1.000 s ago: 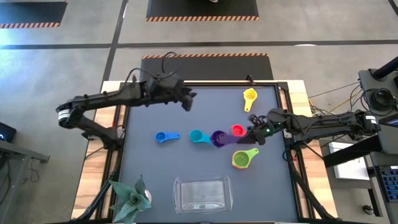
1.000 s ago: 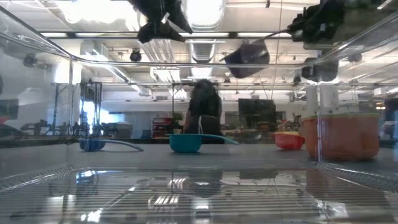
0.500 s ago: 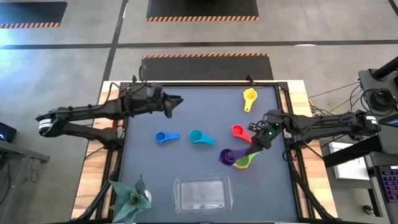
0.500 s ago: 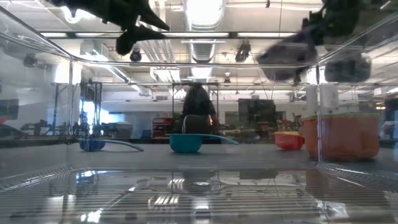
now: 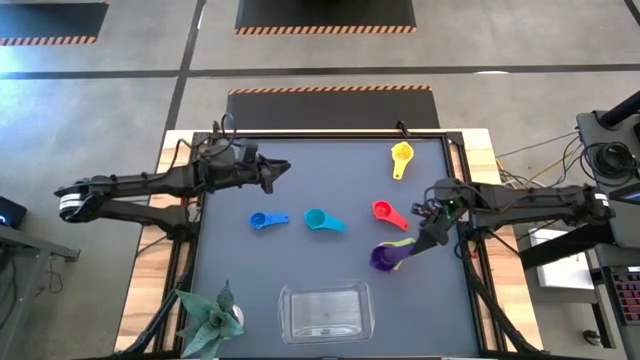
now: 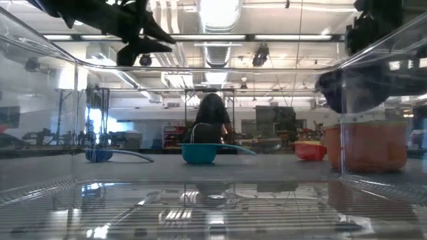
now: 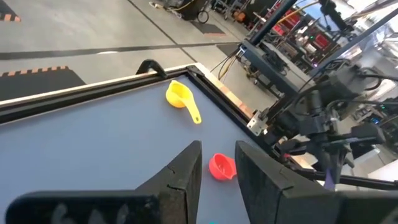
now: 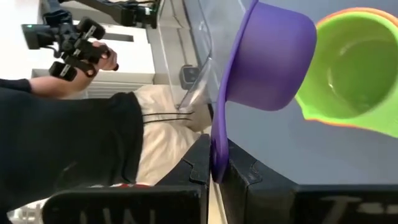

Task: Nest measuring cups in basket
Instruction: Stack the purple measuring cup on top of the green measuring cup

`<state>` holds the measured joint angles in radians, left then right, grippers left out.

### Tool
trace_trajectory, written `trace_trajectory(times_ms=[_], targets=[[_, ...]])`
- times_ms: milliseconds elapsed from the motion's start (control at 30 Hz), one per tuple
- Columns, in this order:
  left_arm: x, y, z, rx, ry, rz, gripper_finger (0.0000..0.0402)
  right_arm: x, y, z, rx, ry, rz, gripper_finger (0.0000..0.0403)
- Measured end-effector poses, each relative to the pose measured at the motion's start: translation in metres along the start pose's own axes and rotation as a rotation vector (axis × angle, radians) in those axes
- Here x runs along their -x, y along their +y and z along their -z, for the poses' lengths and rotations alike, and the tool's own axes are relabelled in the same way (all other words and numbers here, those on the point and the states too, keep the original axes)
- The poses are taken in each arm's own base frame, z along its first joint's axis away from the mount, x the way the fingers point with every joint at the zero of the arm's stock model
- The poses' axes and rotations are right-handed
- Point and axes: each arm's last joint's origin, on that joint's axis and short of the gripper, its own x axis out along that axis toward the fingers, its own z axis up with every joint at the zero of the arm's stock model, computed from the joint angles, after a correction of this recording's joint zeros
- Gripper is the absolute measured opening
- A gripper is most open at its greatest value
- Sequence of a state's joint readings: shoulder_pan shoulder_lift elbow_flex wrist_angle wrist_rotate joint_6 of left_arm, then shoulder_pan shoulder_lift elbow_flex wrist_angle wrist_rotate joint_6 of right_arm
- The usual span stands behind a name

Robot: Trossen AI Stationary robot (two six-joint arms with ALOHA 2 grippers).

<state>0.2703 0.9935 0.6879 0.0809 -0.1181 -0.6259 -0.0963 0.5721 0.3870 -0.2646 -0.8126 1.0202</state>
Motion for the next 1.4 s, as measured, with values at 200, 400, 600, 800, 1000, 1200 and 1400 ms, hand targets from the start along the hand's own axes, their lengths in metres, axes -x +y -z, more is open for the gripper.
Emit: trace_trajectory(times_ms=[200, 400, 600, 800, 1000, 1200, 1400], targets=[[-0.013, -0.002, -0.001, -0.010, -0.013, 0.008, 0.0079, 0.001, -0.012, 0.009, -0.052, 0.035, 0.082, 0.0008], [-0.024, -0.004, 0.001, -0.010, -0.010, 0.049, 0.0079, -0.001, -0.018, 0.009, -0.081, 0.027, 0.094, 0.0008], [-0.027, -0.004, 0.002, -0.009, -0.006, 0.068, 0.0079, -0.001, -0.020, 0.007, -0.099, -0.034, 0.136, 0.0009], [-0.027, -0.004, 0.002, -0.009, -0.007, 0.069, 0.0079, -0.001, -0.020, 0.007, -0.121, -0.040, 0.139, 0.0010], [-0.026, -0.005, 0.002, -0.009, -0.002, 0.085, 0.0079, -0.001, -0.021, 0.008, -0.162, -0.041, 0.148, 0.0048], [-0.026, -0.005, 0.002, -0.010, 0.007, 0.097, 0.0079, 0.001, -0.014, 0.006, -0.185, -0.049, 0.134, 0.0110], [-0.026, -0.005, 0.002, -0.013, 0.007, 0.098, 0.0079, 0.005, 0.000, 0.003, -0.162, -0.056, 0.108, 0.0153]])
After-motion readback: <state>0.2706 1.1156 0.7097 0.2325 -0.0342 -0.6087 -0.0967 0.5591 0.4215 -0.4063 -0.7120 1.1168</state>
